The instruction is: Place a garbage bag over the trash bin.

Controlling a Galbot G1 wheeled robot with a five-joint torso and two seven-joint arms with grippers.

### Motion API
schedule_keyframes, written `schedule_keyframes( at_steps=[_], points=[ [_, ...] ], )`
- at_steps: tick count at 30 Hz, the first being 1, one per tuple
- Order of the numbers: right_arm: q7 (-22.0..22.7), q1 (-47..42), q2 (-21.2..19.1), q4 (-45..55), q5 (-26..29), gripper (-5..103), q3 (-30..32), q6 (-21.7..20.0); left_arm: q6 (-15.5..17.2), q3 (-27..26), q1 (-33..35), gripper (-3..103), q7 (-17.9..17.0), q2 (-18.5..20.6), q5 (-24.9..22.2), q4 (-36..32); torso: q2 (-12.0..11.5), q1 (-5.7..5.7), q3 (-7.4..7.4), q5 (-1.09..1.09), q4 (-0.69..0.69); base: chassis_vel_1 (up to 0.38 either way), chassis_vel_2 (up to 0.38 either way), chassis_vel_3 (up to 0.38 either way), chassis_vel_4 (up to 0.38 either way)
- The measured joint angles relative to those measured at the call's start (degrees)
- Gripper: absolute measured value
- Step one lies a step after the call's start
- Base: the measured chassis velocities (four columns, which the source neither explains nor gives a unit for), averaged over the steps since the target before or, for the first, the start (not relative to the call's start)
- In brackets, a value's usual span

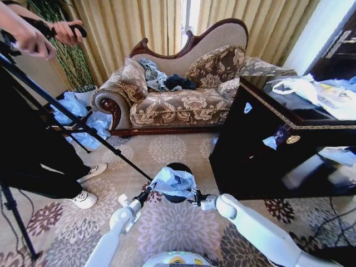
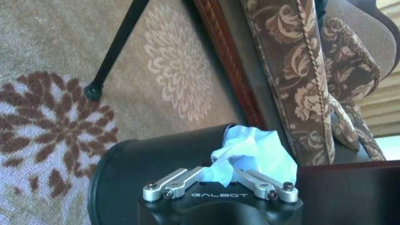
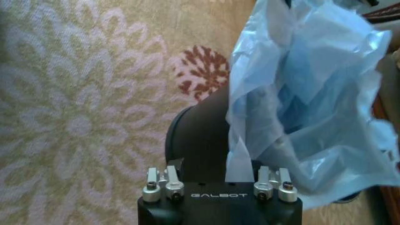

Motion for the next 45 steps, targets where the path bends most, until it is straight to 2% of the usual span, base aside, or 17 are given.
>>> schedule_keyframes(
  at_steps=[13,28,45],
  points=[
    [0.15,0.56,2.11,-2.46,-2.48,63,1.58,0.44,-0.82,-0.36,-0.16,0,0.34,-0.46,1.54,1.43,0.00,0.00,0.00,-0.01,0.01,0.000,0.000,0.000,0.000],
    [-0.13,2.72,3.08,-3.63,-4.11,72,2.82,0.02,-2.10,-0.48,-5.14,0,0.45,-1.34,3.33,5.25,0.00,0.00,0.00,0.00,0.00,0.000,0.000,0.000,0.000],
    [-0.34,3.76,3.90,-5.70,-6.14,75,4.30,1.05,-2.86,-0.38,-8.57,0,0.35,-2.06,4.88,6.39,0.00,0.00,0.00,0.00,0.00,0.000,0.000,0.000,0.000]
  ],
)
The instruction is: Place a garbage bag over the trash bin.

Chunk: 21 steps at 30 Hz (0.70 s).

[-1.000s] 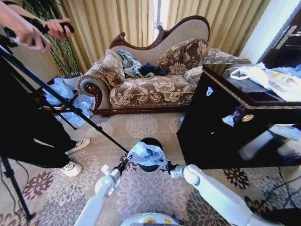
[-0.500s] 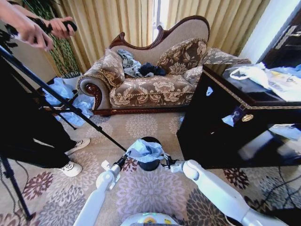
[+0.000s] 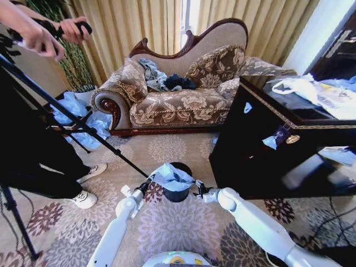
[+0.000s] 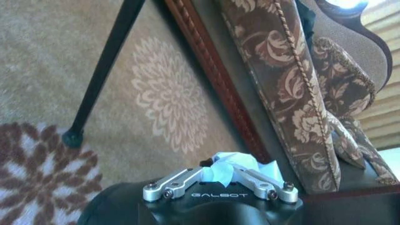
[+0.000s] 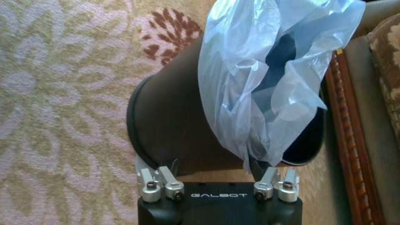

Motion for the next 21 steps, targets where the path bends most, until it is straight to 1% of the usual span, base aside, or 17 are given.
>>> schedule_keyframes(
  at_steps=[8,11,15,16,17,18,19,20,21],
  points=[
    [-0.01,-1.48,-0.38,1.51,-0.86,77,1.73,0.71,-0.74,0.81,-0.22,0,-0.32,-0.69,1.27,0.57,0.00,0.00,0.00,0.01,0.01,0.000,0.000,0.000,0.000],
    [-0.04,-3.16,-2.15,4.66,-0.56,84,3.39,0.84,-0.74,0.97,1.23,0,-0.65,-0.77,1.25,-0.91,0.00,0.00,-0.01,0.00,0.01,0.000,0.000,0.000,0.000],
    [-0.05,-5.32,-3.57,7.15,0.11,87,4.41,0.85,-0.67,1.14,2.56,0,-0.89,-1.10,1.30,-1.78,0.00,0.00,-0.01,0.00,0.00,0.000,0.000,0.000,0.000],
    [-0.05,-6.39,-3.82,7.91,0.31,93,4.93,0.85,-0.65,1.24,2.95,-3,-0.93,-1.27,1.48,-1.79,0.00,0.00,-0.01,0.00,0.00,0.000,0.000,0.000,0.000],
    [-0.05,-6.39,-3.82,7.91,0.31,93,4.93,0.85,-0.65,1.24,2.95,-3,-0.93,-1.27,1.48,-1.79,0.00,0.00,-0.01,0.00,0.00,0.000,0.000,0.000,0.000],
    [-0.04,-7.40,-4.02,8.59,0.52,97,5.28,0.85,-0.65,1.36,3.17,2,-0.93,-1.32,1.69,-1.70,0.00,0.00,-0.01,0.01,0.00,0.000,0.000,0.000,0.000],
    [0.00,-8.18,-4.25,9.26,0.84,97,5.58,0.85,-0.66,1.44,3.37,7,-0.93,-1.34,1.81,-1.60,0.00,0.00,-0.01,0.02,0.00,0.000,0.000,0.000,0.000],
    [0.06,-9.23,-4.64,10.49,1.25,100,6.35,0.85,-0.67,1.47,3.63,13,-0.94,-1.36,1.89,-1.57,0.00,0.00,-0.01,0.01,0.00,0.000,0.000,0.000,0.000],
    [0.06,-9.23,-4.64,10.49,1.25,100,6.35,0.85,-0.67,1.47,3.63,13,-0.94,-1.36,1.89,-1.57,0.00,0.00,-0.01,0.01,0.00,0.000,0.000,0.000,0.000]
  ],
)
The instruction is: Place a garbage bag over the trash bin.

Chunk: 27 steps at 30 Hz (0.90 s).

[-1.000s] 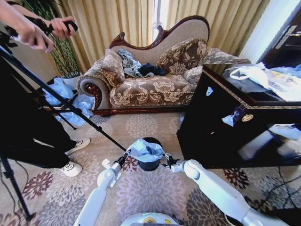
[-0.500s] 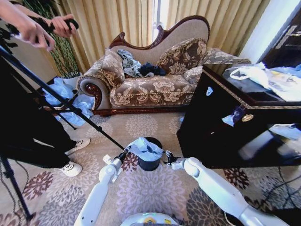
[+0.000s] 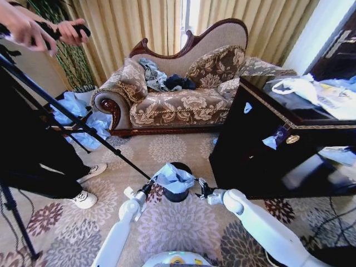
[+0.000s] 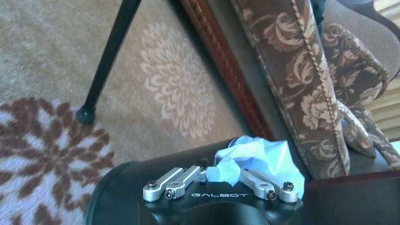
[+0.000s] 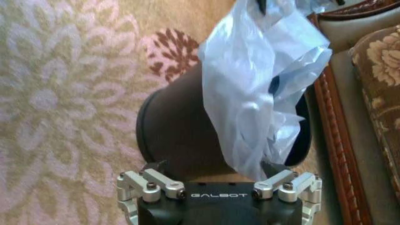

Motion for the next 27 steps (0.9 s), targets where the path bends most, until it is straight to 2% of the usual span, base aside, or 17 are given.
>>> schedule_keyframes(
  at_steps=[1,2,3,5,8,9,11,12,14,15,18,23,24,27],
  points=[
    [0.04,-0.69,-0.37,1.02,0.31,100,0.69,-0.01,0.00,-0.02,0.14,18,0.00,-0.03,0.00,-0.01,0.00,0.00,0.00,0.00,0.00,0.000,0.000,0.000,0.000],
    [0.06,-1.10,-0.65,1.67,0.59,100,1.10,-0.06,0.00,-0.05,0.19,18,-0.01,-0.04,0.00,-0.03,0.00,0.00,0.00,0.00,0.00,0.000,0.000,0.000,0.000],
    [0.05,-2.03,-1.62,3.52,1.39,100,2.16,-0.29,0.00,-0.09,0.37,29,-0.11,-0.05,0.00,-0.14,0.00,0.00,0.00,0.00,0.00,0.000,0.000,0.000,0.000],
    [0.01,-2.56,-2.38,4.68,1.91,100,2.91,-0.43,0.00,-0.09,0.56,29,-0.17,-0.05,0.00,-0.35,0.00,0.00,0.00,-0.01,0.00,0.000,0.000,0.000,0.000],
    [-0.25,-4.35,-4.68,7.73,3.39,100,4.85,-0.68,0.04,-0.11,1.24,45,-0.36,-0.02,-0.01,-0.96,0.00,0.00,0.00,-0.01,0.01,0.000,0.000,0.000,0.000],
    [-0.25,-4.35,-4.68,7.73,3.39,100,4.85,-0.68,0.04,-0.11,1.24,45,-0.36,-0.02,-0.01,-0.96,0.00,0.00,0.00,-0.01,0.01,0.000,0.000,0.000,0.000],
    [-0.33,-6.86,-6.64,11.92,5.54,100,8.17,-1.47,0.11,-0.20,2.27,56,-0.55,-0.02,-0.01,-2.14,0.00,0.00,0.00,-0.01,-0.01,0.000,0.000,0.000,0.000],
    [-0.33,-6.86,-6.64,11.92,5.54,100,8.17,-1.47,0.11,-0.20,2.27,56,-0.55,-0.02,-0.01,-2.14,0.00,0.00,0.00,-0.01,-0.01,0.000,0.000,0.000,0.000],
    [-0.28,-8.50,-7.57,15.42,7.47,100,10.52,-2.39,0.16,-0.26,3.22,67,-0.74,0.13,-0.01,-3.01,0.00,0.00,0.00,-0.01,0.00,0.000,0.000,0.000,0.000],
    [-0.28,-8.50,-7.57,15.42,7.47,100,10.52,-2.39,0.16,-0.26,3.22,67,-0.74,0.13,-0.01,-3.01,0.00,0.00,0.00,-0.01,0.00,0.000,0.000,0.000,0.000],
    [0.33,-10.65,-8.19,20.27,11.37,100,13.50,-4.29,0.31,-0.49,5.45,83,-1.23,1.24,0.22,-5.85,0.00,0.00,0.01,-0.01,0.00,0.000,0.000,0.000,0.000],
    [0.39,-12.04,-8.38,22.48,13.75,100,15.09,-5.51,0.44,-0.58,7.23,93,-1.66,2.43,1.06,-8.43,0.00,0.00,0.01,-0.02,0.00,0.000,0.000,0.000,0.000],
    [0.49,-12.73,-8.44,23.31,15.00,100,15.77,-6.09,0.47,-0.60,8.26,97,-1.73,3.17,1.98,-9.72,0.00,0.00,0.01,-0.01,0.00,0.000,0.000,0.000,0.000],
    [2.34,-14.31,-8.21,24.64,18.51,100,17.14,-7.24,0.02,-1.01,10.22,99,-1.77,4.19,4.60,-11.46,0.00,0.00,0.01,-0.02,0.00,0.000,0.000,0.000,0.000]
  ],
)
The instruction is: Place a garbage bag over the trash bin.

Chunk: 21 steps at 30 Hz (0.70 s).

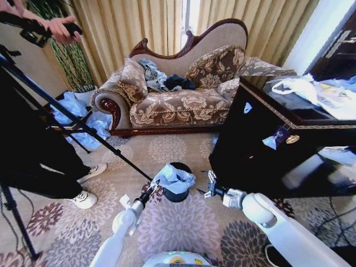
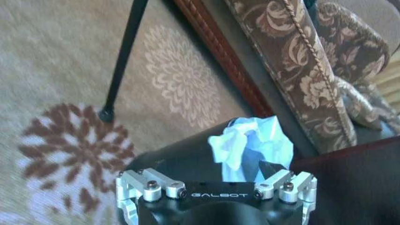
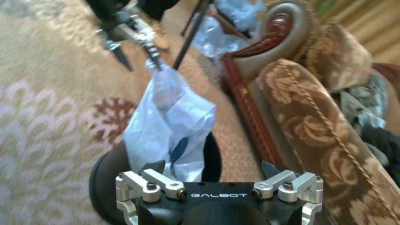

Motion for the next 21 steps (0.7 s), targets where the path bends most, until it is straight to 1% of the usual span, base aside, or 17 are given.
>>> schedule_keyframes(
  at_steps=[1,3,4,5,6,7,8,9,10,11,12,13,16,17,18,20,21],
  points=[
    [0.00,0.00,0.00,0.00,0.00,100,0.00,0.00,0.00,0.00,0.00,99,0.00,0.00,0.00,0.00,0.00,0.00,0.00,0.00,0.00,0.000,0.000,0.000,0.000],
    [1.92,-0.74,0.61,0.62,2.66,100,1.07,-1.06,-0.92,-0.64,1.58,99,0.01,0.77,3.20,-2.28,0.00,0.00,0.00,-0.01,0.00,0.000,0.000,0.000,0.000],
    [2.84,-1.35,1.09,1.21,4.38,100,1.99,-2.13,-1.81,-1.04,2.91,102,0.11,1.66,7.06,-4.81,0.00,0.00,0.00,0.00,0.01,0.000,0.000,0.000,0.000],
    [2.84,-1.35,1.09,1.21,4.38,100,1.99,-2.13,-1.81,-1.04,2.91,102,0.11,1.66,7.06,-4.81,0.00,0.00,0.00,0.00,0.01,0.000,0.000,0.000,0.000],
    [3.80,-1.91,1.52,1.83,6.02,100,2.83,-3.18,-2.94,-1.34,4.36,100,0.44,3.01,12.03,-7.80,0.00,0.00,0.00,0.00,0.01,0.000,0.000,0.000,0.000],
    [4.19,-2.19,1.73,2.13,6.79,100,3.28,-3.69,-3.70,-1.43,5.20,98,0.69,3.96,14.94,-9.48,0.00,0.00,0.00,0.00,0.01,0.000,0.000,0.000,0.000],
    [4.86,-3.10,2.18,2.99,8.56,100,4.40,-5.13,-5.30,-1.48,6.56,96,1.06,6.44,20.99,-12.88,0.00,0.00,0.00,0.00,0.02,0.000,0.000,0.000,0.000],
    [5.39,-3.81,2.47,3.47,9.48,100,5.01,-5.75,-6.20,-1.47,7.01,95,1.28,8.29,24.22,-14.55,0.00,0.00,0.00,0.00,0.02,0.000,0.000,0.000,0.000],
    [5.39,-3.81,2.47,3.47,9.48,100,5.01,-5.75,-6.20,-1.47,7.01,95,1.28,8.29,24.22,-14.55,0.00,0.00,0.00,0.00,0.02,0.000,0.000,0.000,0.000],
    [5.98,-4.53,2.69,3.91,10.67,100,5.46,-6.56,-6.89,-1.35,7.07,94,1.45,10.38,26.96,-15.99,0.00,0.00,0.00,0.00,0.02,0.000,0.000,0.000,0.000],
    [7.53,-5.53,3.05,4.39,12.67,100,5.62,-7.52,-7.51,-0.89,6.38,94,1.68,13.64,30.64,-17.43,0.00,0.00,0.00,0.00,0.01,0.000,0.000,0.000,0.000],
    [7.53,-5.53,3.05,4.39,12.67,100,5.62,-7.52,-7.51,-0.89,6.38,94,1.68,13.64,30.64,-17.43,0.00,0.00,0.00,0.00,0.01,0.000,0.000,0.000,0.000],
    [11.32,-6.47,3.83,4.24,16.05,100,5.04,-8.47,-8.10,0.58,3.38,92,2.24,19.19,35.57,-17.31,0.00,0.00,0.00,0.00,-0.01,0.000,0.000,0.000,0.000],
    [12.45,-6.44,4.02,4.01,17.07,100,4.52,-8.68,-8.16,1.03,2.28,89,2.51,20.60,36.57,-16.58,0.00,0.00,0.00,0.00,0.00,0.000,0.000,0.000,0.000],
    [12.45,-6.44,4.02,4.01,17.07,100,4.52,-8.68,-8.16,1.03,2.28,89,2.51,20.60,36.57,-16.58,0.00,0.00,0.00,0.00,0.00,0.000,0.000,0.000,0.000],
    [13.91,-5.20,4.36,3.63,19.36,100,2.54,-9.93,-8.17,2.34,-0.28,81,3.45,23.71,39.25,-14.44,0.00,0.01,0.00,-0.02,-0.03,0.000,0.000,0.000,0.000],
    [13.91,-5.20,4.36,3.63,19.36,100,2.54,-9.93,-8.17,2.34,-0.28,81,3.45,23.71,39.25,-14.44,0.00,0.01,0.00,-0.02,-0.03,0.000,0.000,0.000,0.000]
  ],
)
